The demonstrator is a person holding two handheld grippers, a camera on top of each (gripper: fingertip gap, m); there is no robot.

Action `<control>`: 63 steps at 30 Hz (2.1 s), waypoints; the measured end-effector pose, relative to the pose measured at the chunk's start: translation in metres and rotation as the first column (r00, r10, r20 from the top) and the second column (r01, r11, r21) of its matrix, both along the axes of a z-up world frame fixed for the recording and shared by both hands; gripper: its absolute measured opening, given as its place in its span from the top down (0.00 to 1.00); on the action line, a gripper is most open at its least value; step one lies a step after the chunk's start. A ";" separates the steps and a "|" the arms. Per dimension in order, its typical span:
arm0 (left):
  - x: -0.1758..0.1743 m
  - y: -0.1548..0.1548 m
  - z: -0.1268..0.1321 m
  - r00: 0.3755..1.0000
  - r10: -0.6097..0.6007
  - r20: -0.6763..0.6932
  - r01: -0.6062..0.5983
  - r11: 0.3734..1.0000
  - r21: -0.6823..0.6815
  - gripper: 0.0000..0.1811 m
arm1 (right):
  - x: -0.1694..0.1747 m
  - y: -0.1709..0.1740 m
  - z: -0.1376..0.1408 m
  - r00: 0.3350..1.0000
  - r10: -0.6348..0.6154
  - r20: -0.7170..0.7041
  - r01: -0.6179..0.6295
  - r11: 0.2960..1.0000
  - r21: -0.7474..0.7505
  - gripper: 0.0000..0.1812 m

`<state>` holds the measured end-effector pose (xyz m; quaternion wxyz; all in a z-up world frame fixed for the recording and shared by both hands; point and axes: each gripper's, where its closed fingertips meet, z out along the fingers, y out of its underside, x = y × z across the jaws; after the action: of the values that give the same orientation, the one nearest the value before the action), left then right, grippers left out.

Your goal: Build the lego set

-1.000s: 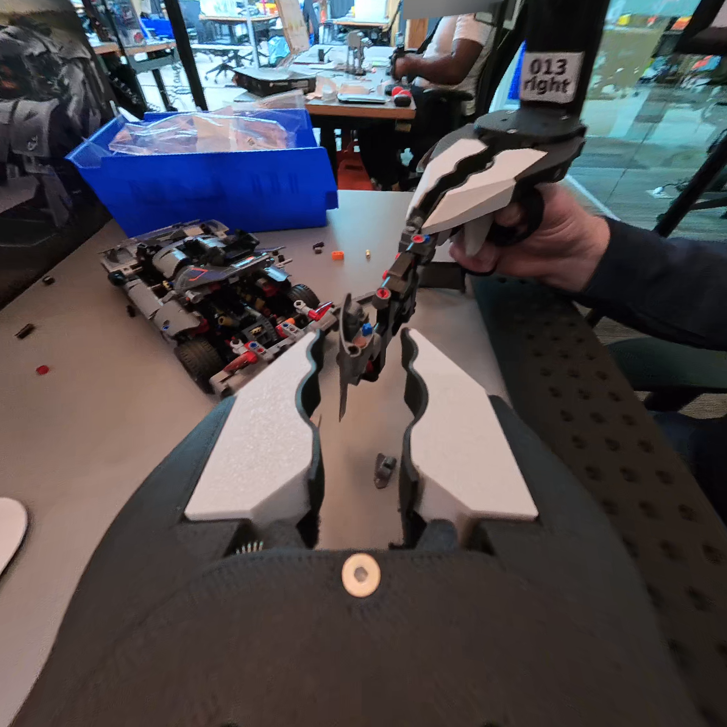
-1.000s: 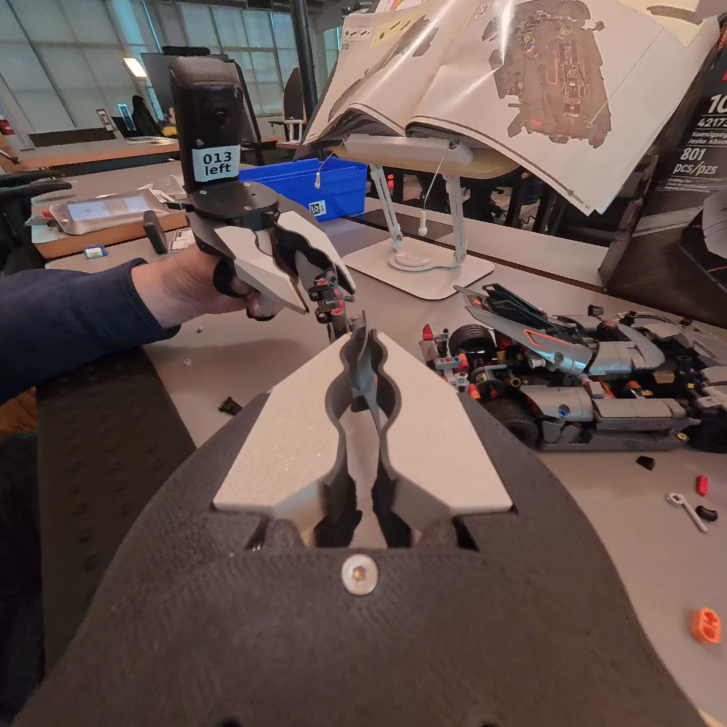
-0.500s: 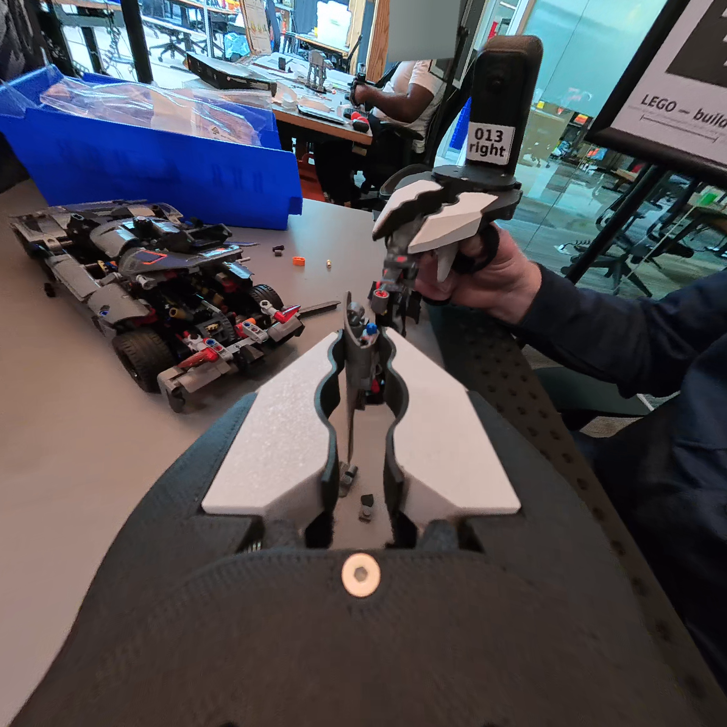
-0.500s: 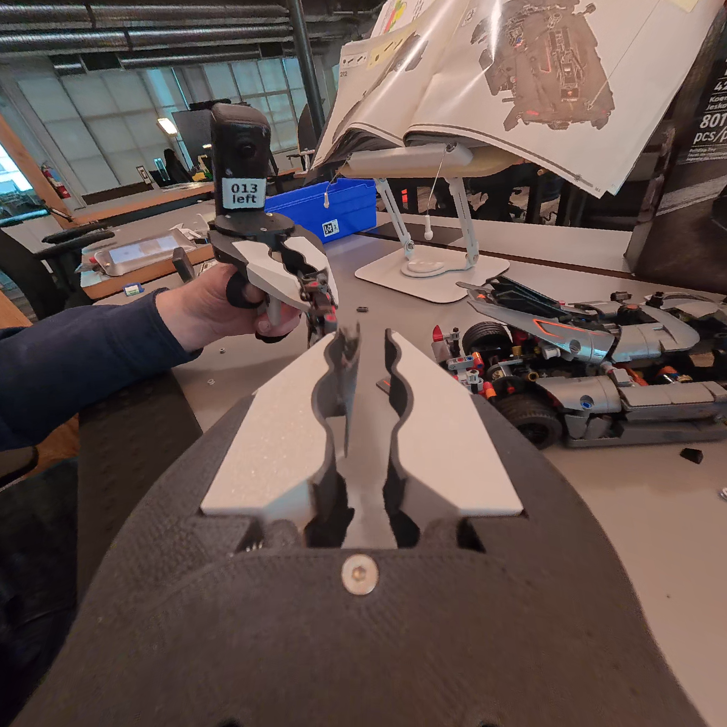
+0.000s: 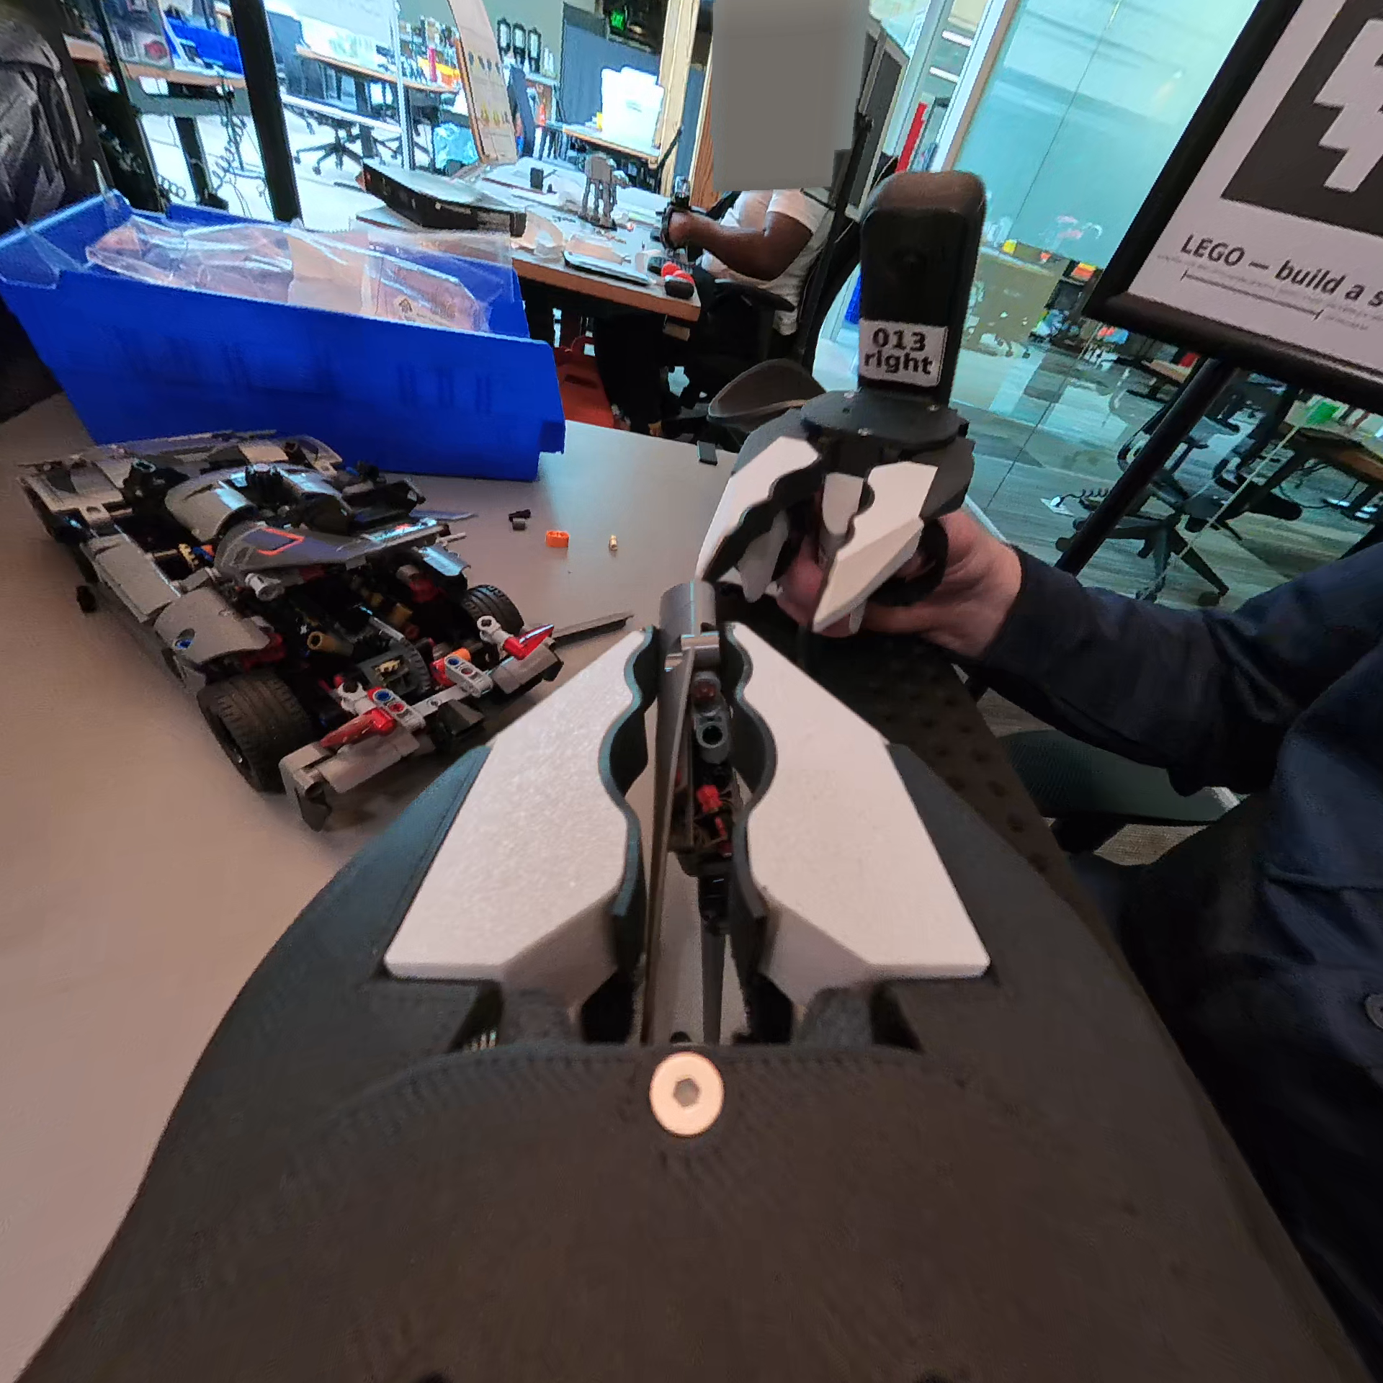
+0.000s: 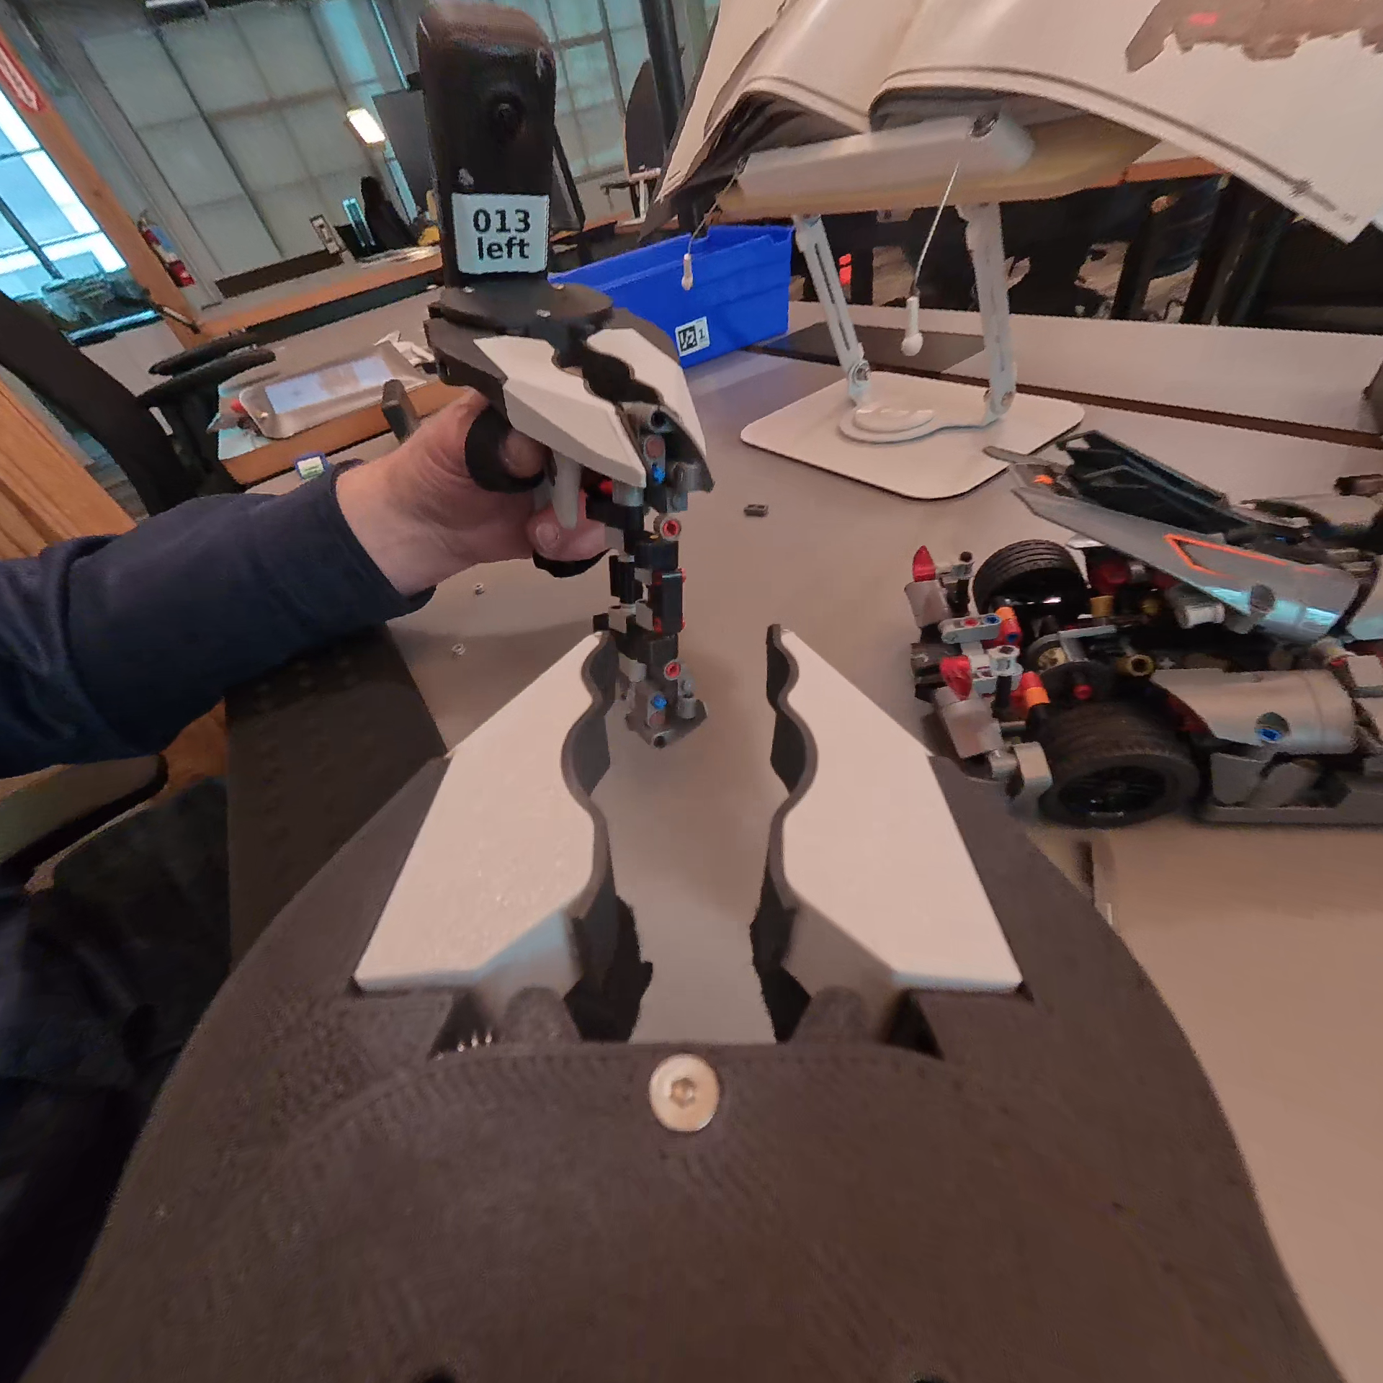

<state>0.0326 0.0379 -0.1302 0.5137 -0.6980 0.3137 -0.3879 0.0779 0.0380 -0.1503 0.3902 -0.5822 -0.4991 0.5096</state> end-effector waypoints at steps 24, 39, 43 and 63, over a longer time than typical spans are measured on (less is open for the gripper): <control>-0.009 -0.006 0.044 0.991 0.032 0.128 -0.051 0.987 0.150 0.93 | -0.041 -0.022 0.008 0.972 0.158 0.176 -0.184 0.972 0.147 0.93; -0.096 0.020 0.074 0.912 0.297 0.283 -0.363 0.906 0.219 0.92 | -0.103 0.014 0.056 0.916 0.318 0.245 -0.379 0.886 0.268 0.96; -0.104 0.030 0.070 0.908 0.315 0.275 -0.377 0.900 0.216 0.93 | -0.111 0.018 0.060 0.922 0.364 0.134 -0.387 0.883 0.267 0.96; -0.097 0.041 0.054 0.902 0.331 0.277 -0.377 0.917 0.130 0.84 | -0.095 0.044 0.067 0.933 0.351 -0.086 -0.347 0.936 0.054 0.97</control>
<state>-0.0645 0.0789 -0.0761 0.6722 -0.6395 0.1481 -0.3423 -0.0174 0.0816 -0.0833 0.3276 -0.4522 -0.5850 0.5882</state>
